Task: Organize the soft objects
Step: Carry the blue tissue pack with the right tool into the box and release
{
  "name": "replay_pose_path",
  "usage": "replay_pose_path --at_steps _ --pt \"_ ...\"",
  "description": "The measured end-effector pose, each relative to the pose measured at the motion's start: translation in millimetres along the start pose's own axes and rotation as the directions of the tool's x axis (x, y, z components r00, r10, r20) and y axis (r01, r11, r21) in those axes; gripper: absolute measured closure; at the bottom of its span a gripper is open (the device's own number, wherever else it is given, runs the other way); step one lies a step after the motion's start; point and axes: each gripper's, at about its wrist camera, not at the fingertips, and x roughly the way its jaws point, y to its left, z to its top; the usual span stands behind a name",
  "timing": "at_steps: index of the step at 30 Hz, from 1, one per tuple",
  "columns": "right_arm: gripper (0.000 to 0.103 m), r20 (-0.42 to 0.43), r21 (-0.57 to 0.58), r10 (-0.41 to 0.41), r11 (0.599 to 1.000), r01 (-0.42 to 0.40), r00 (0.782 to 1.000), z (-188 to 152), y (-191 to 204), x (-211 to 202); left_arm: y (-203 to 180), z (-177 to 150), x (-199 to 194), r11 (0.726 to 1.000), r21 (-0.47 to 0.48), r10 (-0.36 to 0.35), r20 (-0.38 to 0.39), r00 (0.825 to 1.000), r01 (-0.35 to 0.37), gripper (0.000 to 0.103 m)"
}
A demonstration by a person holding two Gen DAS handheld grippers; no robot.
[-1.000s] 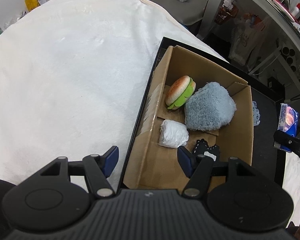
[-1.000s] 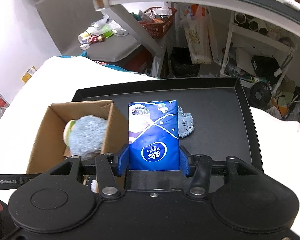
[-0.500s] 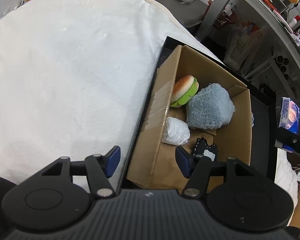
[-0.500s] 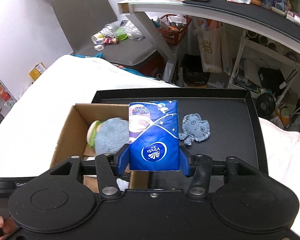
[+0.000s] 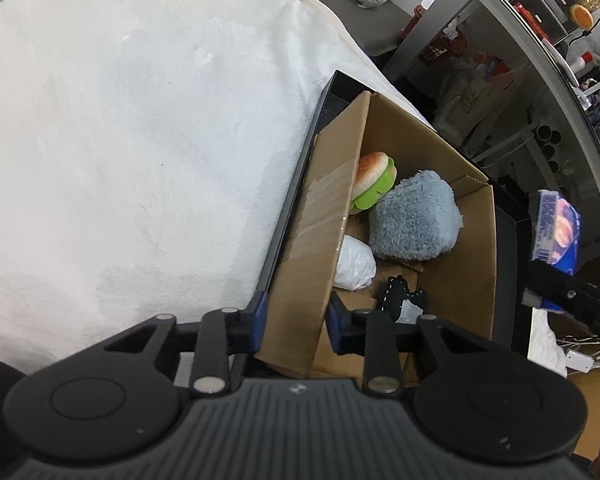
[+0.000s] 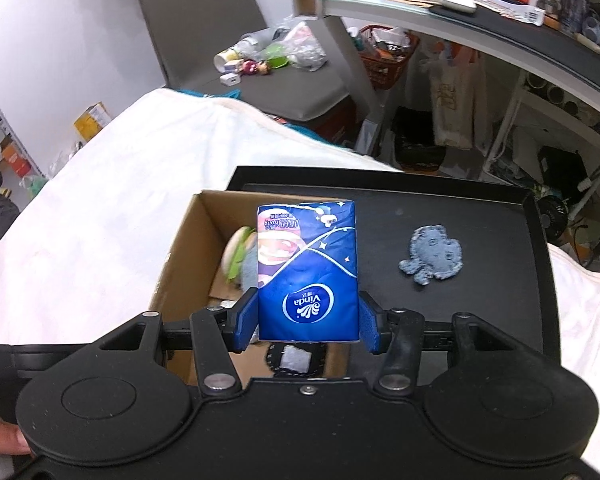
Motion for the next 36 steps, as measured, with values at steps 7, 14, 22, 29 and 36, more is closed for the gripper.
replay_pose_path --at_steps 7,14,22,29,36 --pt "0.053 -0.040 -0.014 0.027 1.000 -0.028 0.999 -3 23 7 3 0 -2 0.999 -0.006 -0.039 -0.012 0.999 0.039 0.082" --pt "0.053 -0.072 0.007 0.053 0.999 -0.052 0.996 -3 33 14 5 0 -1 0.999 -0.003 -0.052 -0.016 0.999 0.052 0.082" --pt "0.053 -0.078 0.020 0.097 0.995 -0.096 0.992 5 46 18 7 2 1 0.998 -0.008 -0.061 -0.022 0.998 0.061 0.081" --pt "0.037 -0.105 0.032 0.124 0.992 -0.122 0.987 4 45 23 6 3 1 0.998 -0.001 -0.055 -0.027 0.998 0.055 0.081" --pt "0.037 -0.094 0.078 0.105 0.992 -0.098 0.990 4 23 17 2 5 2 0.999 0.005 -0.041 -0.038 0.998 0.041 0.081"
